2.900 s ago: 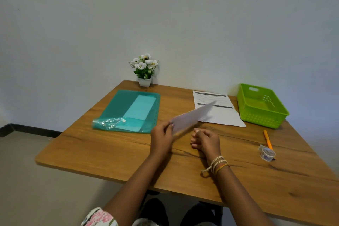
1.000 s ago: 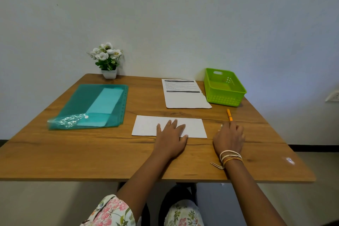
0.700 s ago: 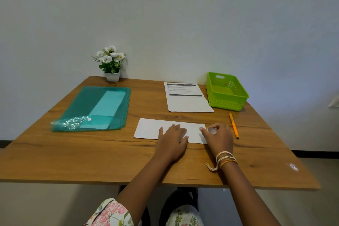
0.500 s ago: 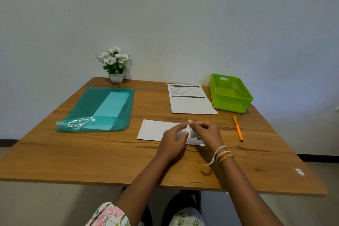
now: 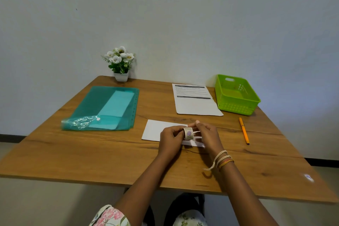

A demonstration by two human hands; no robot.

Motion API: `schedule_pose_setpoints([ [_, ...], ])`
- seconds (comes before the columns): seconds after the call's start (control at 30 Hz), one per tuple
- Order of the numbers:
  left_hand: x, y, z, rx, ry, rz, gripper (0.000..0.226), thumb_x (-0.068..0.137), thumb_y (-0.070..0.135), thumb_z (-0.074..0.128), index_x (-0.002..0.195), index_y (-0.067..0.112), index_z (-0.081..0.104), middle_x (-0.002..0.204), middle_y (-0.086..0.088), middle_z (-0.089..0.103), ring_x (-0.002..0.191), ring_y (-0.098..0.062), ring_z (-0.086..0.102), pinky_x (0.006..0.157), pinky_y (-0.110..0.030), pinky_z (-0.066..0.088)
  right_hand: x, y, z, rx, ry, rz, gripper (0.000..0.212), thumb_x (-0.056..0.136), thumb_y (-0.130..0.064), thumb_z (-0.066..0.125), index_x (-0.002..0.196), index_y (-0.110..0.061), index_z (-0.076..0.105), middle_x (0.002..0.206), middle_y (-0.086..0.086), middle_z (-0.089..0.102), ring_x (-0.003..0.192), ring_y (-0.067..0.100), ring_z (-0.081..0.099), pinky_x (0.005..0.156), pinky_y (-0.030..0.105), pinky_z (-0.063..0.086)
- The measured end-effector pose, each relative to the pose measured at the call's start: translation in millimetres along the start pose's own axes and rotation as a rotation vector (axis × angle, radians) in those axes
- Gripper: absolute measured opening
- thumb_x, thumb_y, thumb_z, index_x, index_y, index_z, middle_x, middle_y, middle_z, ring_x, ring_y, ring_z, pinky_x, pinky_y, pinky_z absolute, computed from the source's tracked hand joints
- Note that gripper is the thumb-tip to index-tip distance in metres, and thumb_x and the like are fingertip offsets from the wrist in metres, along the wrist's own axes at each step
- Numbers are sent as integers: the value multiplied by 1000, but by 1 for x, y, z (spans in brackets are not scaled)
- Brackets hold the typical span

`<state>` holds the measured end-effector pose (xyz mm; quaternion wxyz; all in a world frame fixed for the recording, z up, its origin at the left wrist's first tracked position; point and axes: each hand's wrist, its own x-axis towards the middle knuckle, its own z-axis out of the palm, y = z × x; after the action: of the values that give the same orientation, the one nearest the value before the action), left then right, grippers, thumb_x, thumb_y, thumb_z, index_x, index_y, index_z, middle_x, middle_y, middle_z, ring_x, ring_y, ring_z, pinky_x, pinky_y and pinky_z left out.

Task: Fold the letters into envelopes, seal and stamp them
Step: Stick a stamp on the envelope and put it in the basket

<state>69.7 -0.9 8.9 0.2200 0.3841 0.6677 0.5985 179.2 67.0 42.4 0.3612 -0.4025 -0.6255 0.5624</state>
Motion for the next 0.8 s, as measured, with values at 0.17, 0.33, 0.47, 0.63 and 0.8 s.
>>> schedule_pose_setpoints([
  [0.17, -2, 1, 0, 12, -11, -5, 20, 91, 14, 64, 109, 14, 73, 97, 7, 70, 89, -6, 66, 68, -12, 54, -3, 1, -8, -17, -12, -56, 22, 95, -14, 52, 91, -16, 73, 96, 7, 71, 96, 28, 64, 80, 41, 54],
  [0.33, 1, -3, -1, -36, -16, -51, 26, 89, 11, 64, 114, 14, 71, 107, -1, 72, 92, -16, 70, 76, -35, 61, -4, 0, -12, -2, -52, -117, 25, 89, 1, 56, 89, -19, 72, 95, 5, 72, 87, 21, 66, 67, 23, 53],
  [0.47, 2, -1, -3, -153, -7, -76, 22, 88, 14, 67, 108, 11, 73, 96, -4, 75, 83, -17, 73, 76, -33, 60, -5, 5, -12, -41, -94, -181, 29, 85, 6, 61, 94, -19, 73, 96, 4, 74, 94, 21, 69, 75, 25, 55],
  [0.63, -3, 7, -6, -270, -50, -78, 16, 89, 16, 66, 102, 10, 74, 84, -5, 75, 72, -17, 73, 66, -24, 58, -11, 7, -9, -141, -130, -257, 25, 82, -5, 70, 105, -15, 73, 100, -4, 74, 97, 11, 69, 84, 26, 56],
  [0.8, -4, 8, -8, -274, -60, -85, 17, 92, 17, 61, 97, 8, 74, 80, -8, 75, 72, -21, 74, 67, -27, 59, -14, 1, -4, -46, -75, -225, 19, 80, -5, 73, 97, -14, 74, 93, -2, 75, 89, 11, 71, 79, 23, 56],
])
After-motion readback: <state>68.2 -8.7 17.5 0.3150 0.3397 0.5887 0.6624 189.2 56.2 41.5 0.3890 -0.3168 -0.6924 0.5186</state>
